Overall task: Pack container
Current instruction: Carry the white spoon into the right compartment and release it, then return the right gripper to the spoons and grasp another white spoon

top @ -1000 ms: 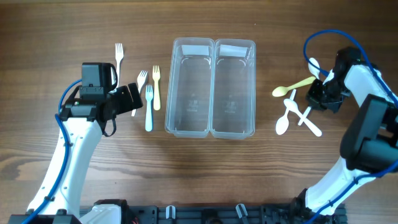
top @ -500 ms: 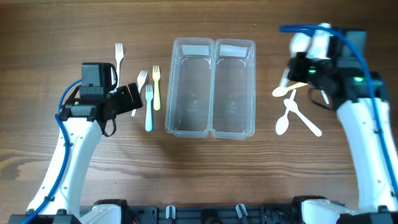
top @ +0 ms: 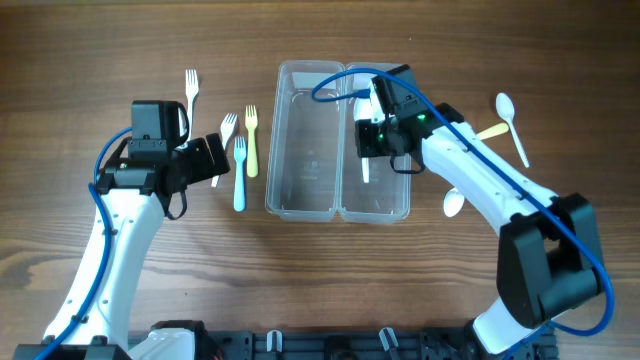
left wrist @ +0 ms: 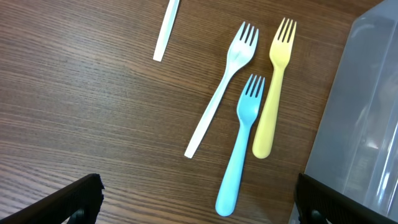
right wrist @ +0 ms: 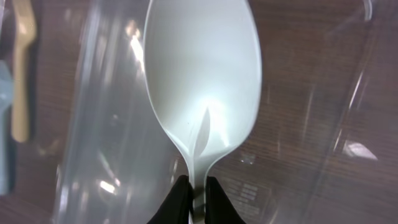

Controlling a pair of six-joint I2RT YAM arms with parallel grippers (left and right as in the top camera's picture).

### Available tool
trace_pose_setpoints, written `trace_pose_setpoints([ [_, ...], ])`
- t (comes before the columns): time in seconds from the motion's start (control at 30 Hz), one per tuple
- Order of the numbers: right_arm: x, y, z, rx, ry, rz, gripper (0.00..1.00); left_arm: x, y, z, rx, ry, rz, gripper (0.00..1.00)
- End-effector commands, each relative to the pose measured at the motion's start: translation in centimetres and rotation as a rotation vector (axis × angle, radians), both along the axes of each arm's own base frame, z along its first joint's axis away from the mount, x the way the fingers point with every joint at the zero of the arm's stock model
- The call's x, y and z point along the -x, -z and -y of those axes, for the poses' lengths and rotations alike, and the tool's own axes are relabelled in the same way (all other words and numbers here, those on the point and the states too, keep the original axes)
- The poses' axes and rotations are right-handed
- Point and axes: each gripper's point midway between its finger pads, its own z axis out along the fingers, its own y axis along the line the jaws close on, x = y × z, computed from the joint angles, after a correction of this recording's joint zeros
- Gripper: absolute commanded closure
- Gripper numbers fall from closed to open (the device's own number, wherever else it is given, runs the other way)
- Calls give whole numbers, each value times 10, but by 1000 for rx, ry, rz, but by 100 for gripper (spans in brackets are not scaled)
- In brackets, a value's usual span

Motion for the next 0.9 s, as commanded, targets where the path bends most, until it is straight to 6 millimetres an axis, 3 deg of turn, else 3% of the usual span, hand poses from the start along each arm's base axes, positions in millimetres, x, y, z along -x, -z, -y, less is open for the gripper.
trace_pose_setpoints([
  [0.0, -9, -18, 12, 56, -13, 78, 70, -3, -4, -5, -20, 7, 11, 0],
  [0.17, -24, -84, 52, 99, 104, 249, 54, -3, -4, -4, -20, 7, 11, 0],
  [0.27, -25, -128, 96, 111, 219, 347, 52, -3, -4, -5, -20, 7, 11, 0],
  [0.4, -16, -155, 151, 132, 345, 385, 52, -3, -4, -5, -20, 7, 11, 0],
  [0.53, -6, -139, 205, 181, 466, 304, 52, -3, -4, -5, -20, 7, 11, 0],
  [0.63, 4, -104, 235, 183, 561, 181, 52, -3, -4, -5, -20, 7, 11, 0],
  [0.77, 12, -52, 233, 150, 513, 17, 53, -3, -4, -4, -20, 7, 11, 0],
  [0.87, 15, -23, 230, 190, 381, -51, 53, -3, -4, -4, -20, 7, 11, 0],
])
